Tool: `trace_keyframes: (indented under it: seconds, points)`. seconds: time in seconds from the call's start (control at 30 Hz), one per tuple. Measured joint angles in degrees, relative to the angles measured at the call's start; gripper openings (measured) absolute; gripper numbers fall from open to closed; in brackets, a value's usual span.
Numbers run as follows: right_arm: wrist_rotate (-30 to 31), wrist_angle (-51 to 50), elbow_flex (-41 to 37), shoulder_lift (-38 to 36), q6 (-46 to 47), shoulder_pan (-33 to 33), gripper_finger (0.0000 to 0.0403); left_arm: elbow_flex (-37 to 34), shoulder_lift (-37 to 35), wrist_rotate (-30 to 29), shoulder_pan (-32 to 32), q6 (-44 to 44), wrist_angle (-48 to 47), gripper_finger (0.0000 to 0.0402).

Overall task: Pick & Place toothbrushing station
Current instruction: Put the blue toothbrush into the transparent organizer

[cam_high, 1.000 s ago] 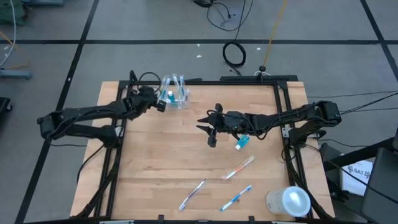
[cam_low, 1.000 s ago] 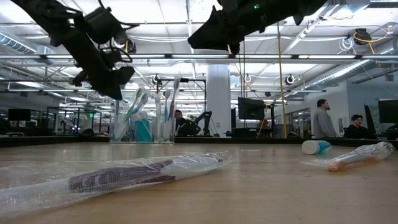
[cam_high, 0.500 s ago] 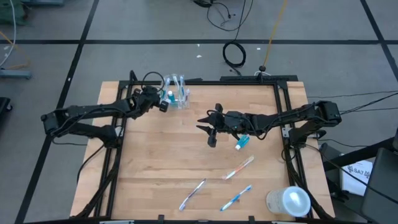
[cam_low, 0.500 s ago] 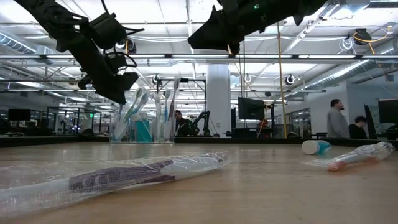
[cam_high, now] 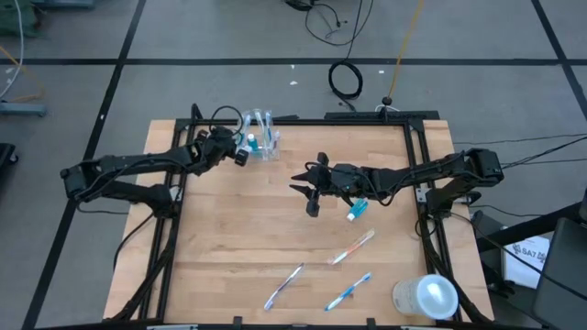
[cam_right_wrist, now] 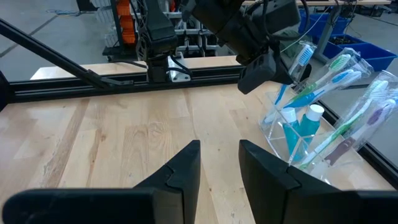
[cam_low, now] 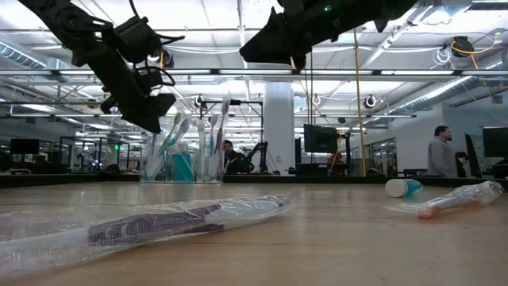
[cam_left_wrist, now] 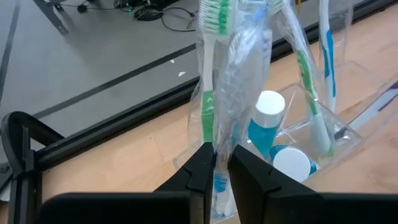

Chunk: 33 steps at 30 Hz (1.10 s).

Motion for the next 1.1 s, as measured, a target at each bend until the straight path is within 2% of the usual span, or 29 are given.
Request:
trace_keyframes:
  seconds: [0.33, 0.5, 0.83, 0.93, 1.1]
  points:
    - [0.0, 0.0, 0.0, 0.0, 0.0, 0.0, 0.0105, 0.0, 0.0, 0.6, 2.5, 1.9, -0.6, 0.0047]
    - [0.0, 0.0, 0.0, 0.0, 0.0, 0.0, 0.0105, 0.0, 0.0, 5.4, 3.2, 7.8, 0.2, 0.0047]
    - [0.0, 0.0, 0.0, 0.0, 0.0, 0.0, 0.0105, 0.0, 0.0, 5.5, 4.4, 10.2, 1.3, 0.005]
    - [0.0, 0.0, 0.0, 0.0, -0.3, 0.0, 0.0105, 0.0, 0.0, 5.9, 5.4, 10.4, 1.1, 0.0071]
    - [0.0, 0.0, 0.0, 0.0, -2.8, 0.0, 0.0105, -0.1, 0.1, 5.5, 6.4, 9.5, 0.7, 0.013]
